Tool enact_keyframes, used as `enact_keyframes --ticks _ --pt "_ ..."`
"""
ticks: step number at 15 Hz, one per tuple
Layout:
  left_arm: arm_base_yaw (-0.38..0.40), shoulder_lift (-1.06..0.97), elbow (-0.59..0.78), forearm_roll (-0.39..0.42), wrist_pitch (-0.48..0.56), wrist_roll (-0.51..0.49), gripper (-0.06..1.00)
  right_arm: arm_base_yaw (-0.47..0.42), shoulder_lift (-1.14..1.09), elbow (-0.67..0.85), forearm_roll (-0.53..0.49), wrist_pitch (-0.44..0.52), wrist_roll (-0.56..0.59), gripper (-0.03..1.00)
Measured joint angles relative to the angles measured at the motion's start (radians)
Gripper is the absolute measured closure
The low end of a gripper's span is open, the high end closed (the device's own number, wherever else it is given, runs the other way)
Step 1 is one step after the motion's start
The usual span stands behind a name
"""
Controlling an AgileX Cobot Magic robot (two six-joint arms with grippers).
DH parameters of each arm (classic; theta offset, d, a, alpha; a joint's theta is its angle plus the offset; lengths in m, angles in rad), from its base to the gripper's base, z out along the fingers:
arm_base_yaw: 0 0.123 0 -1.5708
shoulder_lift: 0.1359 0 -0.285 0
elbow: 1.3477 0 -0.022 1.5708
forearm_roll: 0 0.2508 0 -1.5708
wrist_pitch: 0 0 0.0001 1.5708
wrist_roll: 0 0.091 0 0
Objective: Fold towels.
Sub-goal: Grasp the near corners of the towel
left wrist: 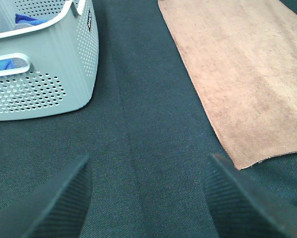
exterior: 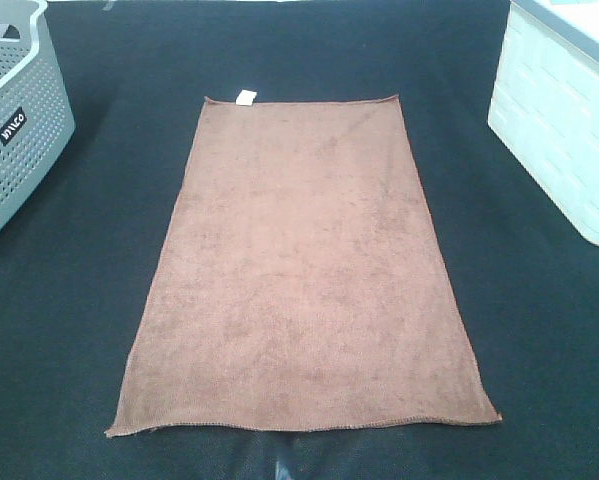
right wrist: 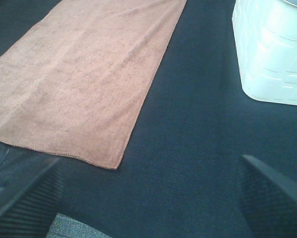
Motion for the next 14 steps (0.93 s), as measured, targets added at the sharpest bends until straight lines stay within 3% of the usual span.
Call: enact_keyframes --ticks 14 --pt "0.0 0.0 0.0 0.0 0.0 0.0 0.32 0.0 0.0 0.0 0.0 0.0 0.0 0.09"
